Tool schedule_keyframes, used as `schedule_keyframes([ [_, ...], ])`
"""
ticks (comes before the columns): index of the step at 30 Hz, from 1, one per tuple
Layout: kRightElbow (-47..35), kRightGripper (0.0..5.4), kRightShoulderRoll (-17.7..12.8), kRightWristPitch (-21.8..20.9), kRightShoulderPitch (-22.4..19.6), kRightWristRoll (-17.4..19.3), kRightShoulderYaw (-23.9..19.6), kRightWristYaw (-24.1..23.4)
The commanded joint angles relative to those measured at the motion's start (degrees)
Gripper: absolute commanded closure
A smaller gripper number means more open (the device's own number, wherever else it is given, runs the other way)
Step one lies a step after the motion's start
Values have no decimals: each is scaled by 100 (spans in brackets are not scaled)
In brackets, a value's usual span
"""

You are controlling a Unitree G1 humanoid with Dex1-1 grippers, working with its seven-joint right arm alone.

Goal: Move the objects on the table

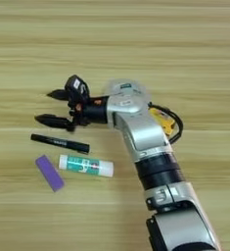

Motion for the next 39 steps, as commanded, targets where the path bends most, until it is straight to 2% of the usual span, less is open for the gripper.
schedule_keyframes([
  [1,-353,62,-29,-19,-644,360,-406,-337],
  [4,-375,35,15,-112,-732,469,-600,-551],
  [8,32,4,156,-967,-1083,509,-1183,-1221],
  [9,191,4,126,-1169,-1176,495,-1280,-1283],
  [11,553,4,0,-1253,-1366,386,-1380,-1469],
  [15,1298,4,-352,-1461,-1636,-132,-1341,-1929],
  [18,1537,4,-530,-1362,-1705,-246,-1339,-2016],
  [19,1594,4,-573,-1342,-1724,-259,-1348,-2034],
  [23,1715,4,-830,-753,-1783,-63,-1495,-1899],
  [27,1716,4,-1061,-557,-1718,-29,-1536,-1771],
  [32,1814,4,-1274,-527,-1532,-27,-1463,-1478],
  [39,2182,4,-1520,-790,-1269,-325,-1196,-1115],
])
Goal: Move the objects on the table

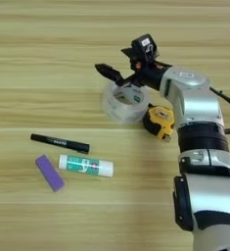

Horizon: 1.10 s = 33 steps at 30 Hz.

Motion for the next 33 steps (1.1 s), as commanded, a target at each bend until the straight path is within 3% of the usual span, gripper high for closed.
schedule_keyframes([
  [1,13,4,-372,-373,-254,-197,120,72],
  [10,669,4,-371,-747,-290,-438,294,215],
  [28,974,4,-161,-1166,-114,-863,785,373],
  [33,1394,4,-149,-1283,-197,-944,815,352],
])
